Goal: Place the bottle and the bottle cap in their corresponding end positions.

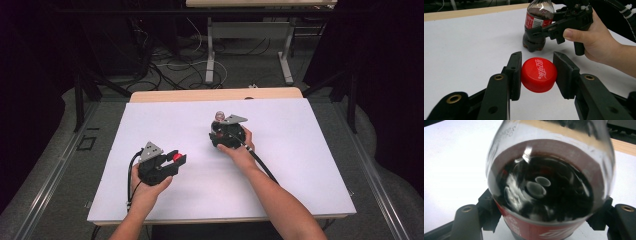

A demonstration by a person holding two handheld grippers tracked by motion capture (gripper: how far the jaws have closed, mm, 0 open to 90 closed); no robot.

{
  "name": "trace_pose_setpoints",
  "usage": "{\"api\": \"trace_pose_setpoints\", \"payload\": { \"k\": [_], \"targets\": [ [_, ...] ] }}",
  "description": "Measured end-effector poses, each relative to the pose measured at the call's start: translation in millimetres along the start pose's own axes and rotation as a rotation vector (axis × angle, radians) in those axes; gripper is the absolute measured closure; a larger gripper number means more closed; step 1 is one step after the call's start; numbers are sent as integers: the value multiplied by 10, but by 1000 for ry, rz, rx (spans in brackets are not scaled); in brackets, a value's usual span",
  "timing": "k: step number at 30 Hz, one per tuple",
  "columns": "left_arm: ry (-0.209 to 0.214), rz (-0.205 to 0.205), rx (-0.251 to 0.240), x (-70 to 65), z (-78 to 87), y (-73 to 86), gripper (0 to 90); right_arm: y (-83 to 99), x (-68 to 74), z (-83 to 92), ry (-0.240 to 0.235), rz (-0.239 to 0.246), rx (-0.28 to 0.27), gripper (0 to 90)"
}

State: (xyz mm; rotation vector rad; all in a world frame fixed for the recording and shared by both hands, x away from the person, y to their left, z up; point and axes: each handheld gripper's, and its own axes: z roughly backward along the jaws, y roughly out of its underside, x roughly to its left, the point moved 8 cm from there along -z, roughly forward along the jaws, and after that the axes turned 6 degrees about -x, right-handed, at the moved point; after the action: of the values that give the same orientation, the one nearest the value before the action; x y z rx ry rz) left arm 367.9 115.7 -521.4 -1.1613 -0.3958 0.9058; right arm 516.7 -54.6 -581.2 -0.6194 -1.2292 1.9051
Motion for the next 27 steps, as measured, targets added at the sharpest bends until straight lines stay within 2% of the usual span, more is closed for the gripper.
{"api": "trace_pose_setpoints", "payload": {
  "k": [3, 4, 5, 11, 14, 16, 18, 19, 22, 24, 25, 27],
  "targets": [
    [-3, -4, 3, -1, -14, 19, 608, 9, -1, 0, -1, -9, -14, 276],
    [-1, -6, 4, -6, -21, 23, 608, 19, 0, 15, -1, -7, 6, 272],
    [1, -5, 5, -12, -28, 26, 608, 9, 5, 1, -4, -15, -17, 250],
    [34, -22, 27, -102, -162, 80, 608, 38, 15, 85, -26, -12, -17, 183],
    [62, -40, 40, -194, -305, 121, 608, 83, 11, 155, -31, -19, -16, 167],
    [99, -43, 56, -281, -417, 158, 607, 122, 8, 223, -38, -13, -1, 154],
    [124, -47, 68, -366, -545, 208, 607, 136, 5, 282, -41, -20, -12, 150],
    [132, -58, 80, -397, -604, 238, 606, 136, -10, 311, -37, -17, -25, 149],
    [148, -58, 88, -505, -784, 319, 605, 140, -45, 412, -35, -49, -37, 145],
    [161, -63, 108, -554, -876, 379, 605, 148, -89, 469, -11, -52, -38, 148],
    [175, -63, 124, -577, -918, 410, 605, 150, -99, 490, -11, -62, -47, 146],
    [177, -71, 140, -596, -980, 455, 605, 165, -119, 540, -7, -77, -50, 144]
  ]
}}
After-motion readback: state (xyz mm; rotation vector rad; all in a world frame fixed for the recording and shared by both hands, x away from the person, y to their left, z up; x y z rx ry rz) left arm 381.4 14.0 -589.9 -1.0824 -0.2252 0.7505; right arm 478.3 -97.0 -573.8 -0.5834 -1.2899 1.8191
